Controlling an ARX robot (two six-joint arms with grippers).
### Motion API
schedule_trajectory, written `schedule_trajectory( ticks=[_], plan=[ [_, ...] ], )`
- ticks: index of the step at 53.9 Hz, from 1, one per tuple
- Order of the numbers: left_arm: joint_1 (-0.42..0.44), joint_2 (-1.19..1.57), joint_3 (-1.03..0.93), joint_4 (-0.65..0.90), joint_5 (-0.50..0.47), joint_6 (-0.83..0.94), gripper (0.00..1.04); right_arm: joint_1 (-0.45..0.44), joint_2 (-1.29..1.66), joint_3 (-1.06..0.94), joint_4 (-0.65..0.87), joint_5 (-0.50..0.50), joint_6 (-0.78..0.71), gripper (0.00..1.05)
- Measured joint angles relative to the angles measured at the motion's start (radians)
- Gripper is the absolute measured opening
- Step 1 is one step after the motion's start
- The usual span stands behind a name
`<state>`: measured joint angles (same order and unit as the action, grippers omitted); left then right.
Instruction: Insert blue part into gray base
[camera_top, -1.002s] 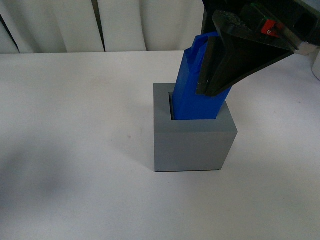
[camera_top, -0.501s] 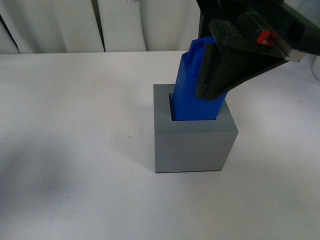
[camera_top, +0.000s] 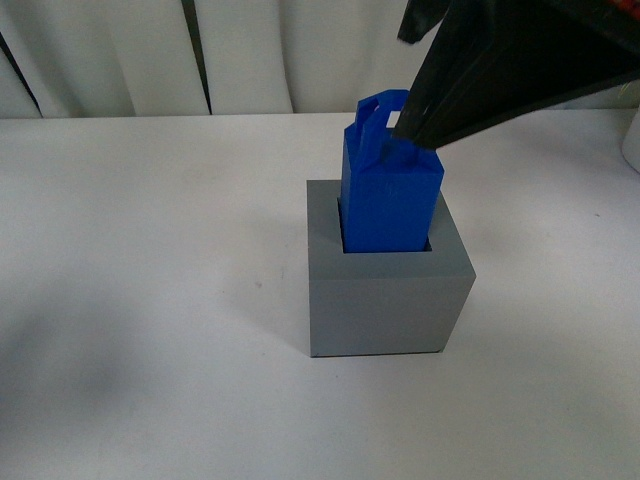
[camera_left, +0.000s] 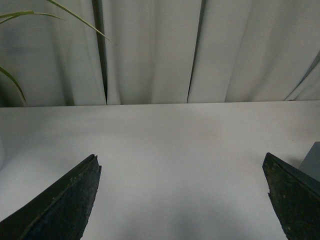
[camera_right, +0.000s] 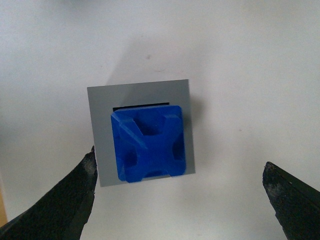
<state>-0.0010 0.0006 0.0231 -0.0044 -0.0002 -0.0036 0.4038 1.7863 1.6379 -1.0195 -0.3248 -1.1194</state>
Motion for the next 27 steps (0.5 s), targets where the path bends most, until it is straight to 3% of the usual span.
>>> schedule_trajectory(
  ticks=[10, 20, 27],
  plan=[
    [0.000, 0.000, 0.000, 0.000, 0.000, 0.000, 0.99, -0.052, -0.148, -0.144, 0.134, -0.065, 0.024, 0.97],
    [0.000, 0.000, 0.000, 0.000, 0.000, 0.000, 0.99, -0.163, -0.382, -0.409, 0.373, -0.192, 0.111, 0.97],
    [0.000, 0.000, 0.000, 0.000, 0.000, 0.000, 0.99, -0.258, -0.636, -0.694, 0.636, -0.248, 0.240, 0.97]
  ],
)
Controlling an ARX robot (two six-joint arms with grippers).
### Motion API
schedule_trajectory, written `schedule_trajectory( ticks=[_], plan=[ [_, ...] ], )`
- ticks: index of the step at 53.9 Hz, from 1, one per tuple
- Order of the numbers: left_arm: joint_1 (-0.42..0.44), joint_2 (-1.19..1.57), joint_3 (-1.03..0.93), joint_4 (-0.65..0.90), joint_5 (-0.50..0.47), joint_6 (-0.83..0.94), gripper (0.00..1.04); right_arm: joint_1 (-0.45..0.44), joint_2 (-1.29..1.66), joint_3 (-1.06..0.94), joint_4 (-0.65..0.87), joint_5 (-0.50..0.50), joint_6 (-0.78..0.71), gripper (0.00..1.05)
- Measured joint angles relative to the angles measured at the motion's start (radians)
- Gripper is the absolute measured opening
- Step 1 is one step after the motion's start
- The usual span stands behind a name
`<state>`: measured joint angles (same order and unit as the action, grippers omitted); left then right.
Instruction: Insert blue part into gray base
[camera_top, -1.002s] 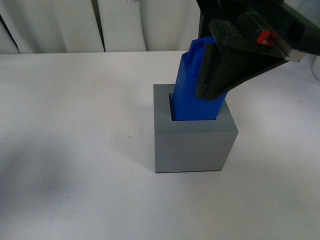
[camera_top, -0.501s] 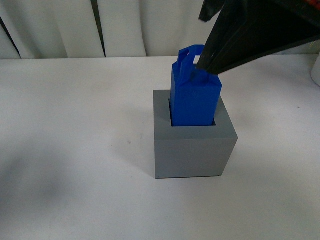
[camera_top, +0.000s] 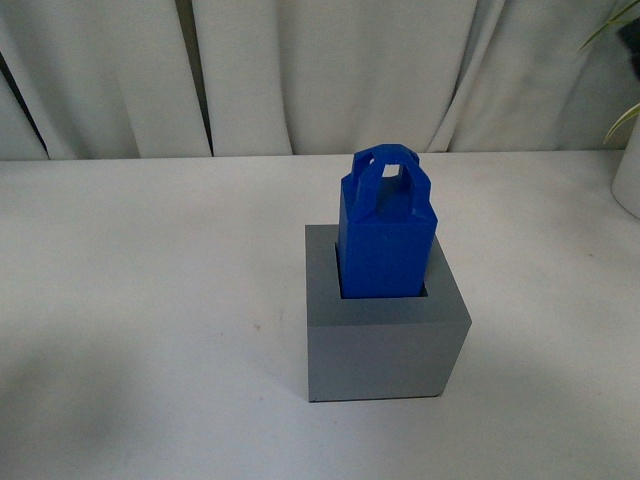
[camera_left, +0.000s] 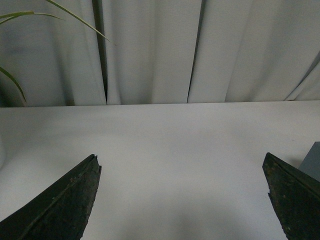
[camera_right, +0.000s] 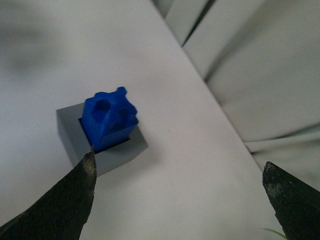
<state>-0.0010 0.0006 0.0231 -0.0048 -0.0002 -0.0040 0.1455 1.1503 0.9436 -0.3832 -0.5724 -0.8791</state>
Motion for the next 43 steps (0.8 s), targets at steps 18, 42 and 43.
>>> schedule_trajectory(
  ticks=[18, 42, 43],
  plan=[
    [0.000, 0.000, 0.000, 0.000, 0.000, 0.000, 0.99, -0.004, -0.100, -0.132, 0.159, 0.064, 0.165, 0.95],
    [0.000, 0.000, 0.000, 0.000, 0.000, 0.000, 0.99, -0.028, -0.357, -0.655, 0.875, 0.686, 0.848, 0.21],
    [0.000, 0.000, 0.000, 0.000, 0.000, 0.000, 0.99, -0.032, -0.366, -0.666, 0.877, 0.682, 0.851, 0.17]
  ],
)
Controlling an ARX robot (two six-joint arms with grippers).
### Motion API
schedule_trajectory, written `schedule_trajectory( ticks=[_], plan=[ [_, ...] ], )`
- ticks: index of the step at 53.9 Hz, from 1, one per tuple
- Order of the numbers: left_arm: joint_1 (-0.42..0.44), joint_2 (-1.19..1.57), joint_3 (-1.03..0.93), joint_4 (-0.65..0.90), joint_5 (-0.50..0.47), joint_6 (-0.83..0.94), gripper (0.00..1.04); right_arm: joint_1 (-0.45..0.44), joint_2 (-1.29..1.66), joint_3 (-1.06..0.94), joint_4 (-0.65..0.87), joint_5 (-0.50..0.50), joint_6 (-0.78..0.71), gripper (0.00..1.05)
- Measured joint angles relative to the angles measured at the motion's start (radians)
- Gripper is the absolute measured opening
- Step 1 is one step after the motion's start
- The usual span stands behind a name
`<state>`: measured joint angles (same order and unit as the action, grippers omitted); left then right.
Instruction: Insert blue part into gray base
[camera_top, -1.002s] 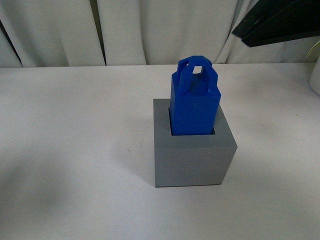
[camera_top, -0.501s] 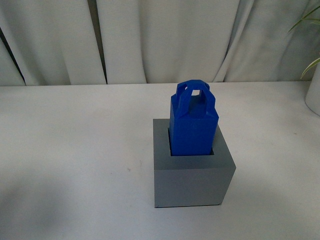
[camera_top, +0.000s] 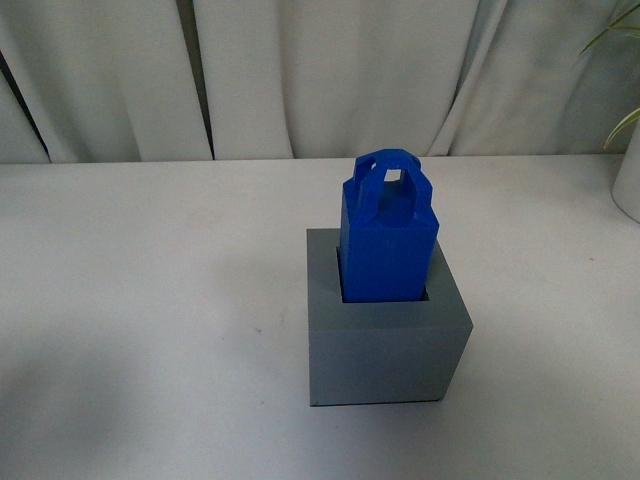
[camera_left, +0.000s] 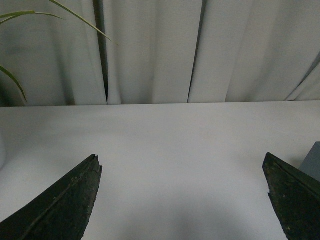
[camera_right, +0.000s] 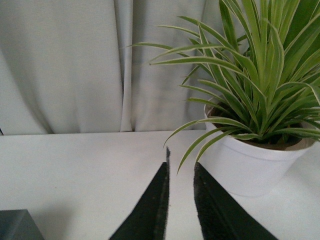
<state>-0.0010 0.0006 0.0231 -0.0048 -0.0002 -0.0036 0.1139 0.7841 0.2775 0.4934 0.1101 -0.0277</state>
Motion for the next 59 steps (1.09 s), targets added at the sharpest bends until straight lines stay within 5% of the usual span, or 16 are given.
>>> schedule_trajectory(
  ticks=[4, 12, 59],
  plan=[
    [0.000, 0.000, 0.000, 0.000, 0.000, 0.000, 0.99, -0.017, -0.049, -0.050, 0.005, -0.021, 0.007, 0.01],
    [0.000, 0.000, 0.000, 0.000, 0.000, 0.000, 0.99, -0.110, -0.148, -0.132, -0.007, -0.101, 0.015, 0.02],
    [0.000, 0.000, 0.000, 0.000, 0.000, 0.000, 0.99, -0.113, -0.544, -0.273, -0.249, -0.111, 0.016, 0.02]
  ],
)
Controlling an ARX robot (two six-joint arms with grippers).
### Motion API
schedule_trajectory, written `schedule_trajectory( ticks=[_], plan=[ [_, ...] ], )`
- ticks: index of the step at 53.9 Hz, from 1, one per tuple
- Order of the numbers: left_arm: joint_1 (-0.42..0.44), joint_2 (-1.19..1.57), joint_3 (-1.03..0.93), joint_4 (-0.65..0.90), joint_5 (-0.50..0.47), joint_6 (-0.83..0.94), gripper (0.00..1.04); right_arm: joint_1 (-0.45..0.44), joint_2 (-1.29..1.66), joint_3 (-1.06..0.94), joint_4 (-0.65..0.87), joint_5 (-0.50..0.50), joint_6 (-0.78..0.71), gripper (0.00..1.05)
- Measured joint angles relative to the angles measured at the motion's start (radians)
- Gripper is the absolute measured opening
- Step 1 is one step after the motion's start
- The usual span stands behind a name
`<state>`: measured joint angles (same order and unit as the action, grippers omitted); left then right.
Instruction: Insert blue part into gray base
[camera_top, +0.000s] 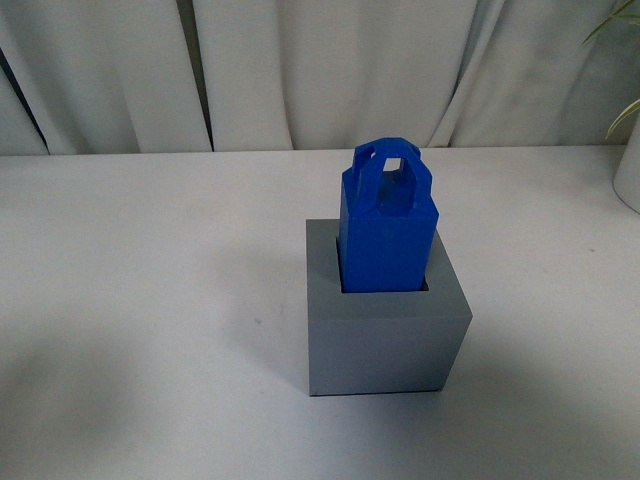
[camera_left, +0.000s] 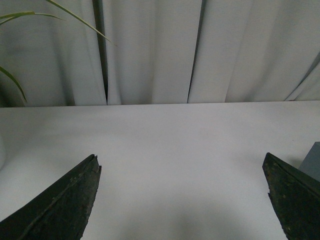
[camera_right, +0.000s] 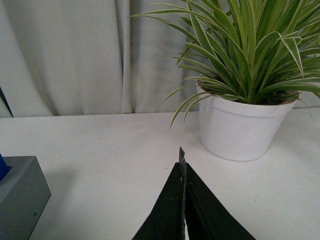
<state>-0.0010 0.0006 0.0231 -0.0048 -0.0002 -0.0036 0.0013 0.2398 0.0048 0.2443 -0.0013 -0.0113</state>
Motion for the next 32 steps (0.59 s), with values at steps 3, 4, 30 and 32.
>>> schedule_trajectory(
  ticks=[3, 4, 30, 32],
  plan=[
    [0.000, 0.000, 0.000, 0.000, 0.000, 0.000, 0.99, 0.000, -0.019, 0.000, -0.020, 0.000, 0.000, 0.02],
    [0.000, 0.000, 0.000, 0.000, 0.000, 0.000, 0.99, 0.000, -0.024, 0.000, -0.026, 0.000, 0.000, 0.02],
    [0.000, 0.000, 0.000, 0.000, 0.000, 0.000, 0.99, 0.000, -0.235, 0.001, -0.242, -0.001, 0.000, 0.14],
    [0.000, 0.000, 0.000, 0.000, 0.000, 0.000, 0.99, 0.000, -0.236, 0.001, -0.242, -0.001, 0.000, 0.23]
  ],
)
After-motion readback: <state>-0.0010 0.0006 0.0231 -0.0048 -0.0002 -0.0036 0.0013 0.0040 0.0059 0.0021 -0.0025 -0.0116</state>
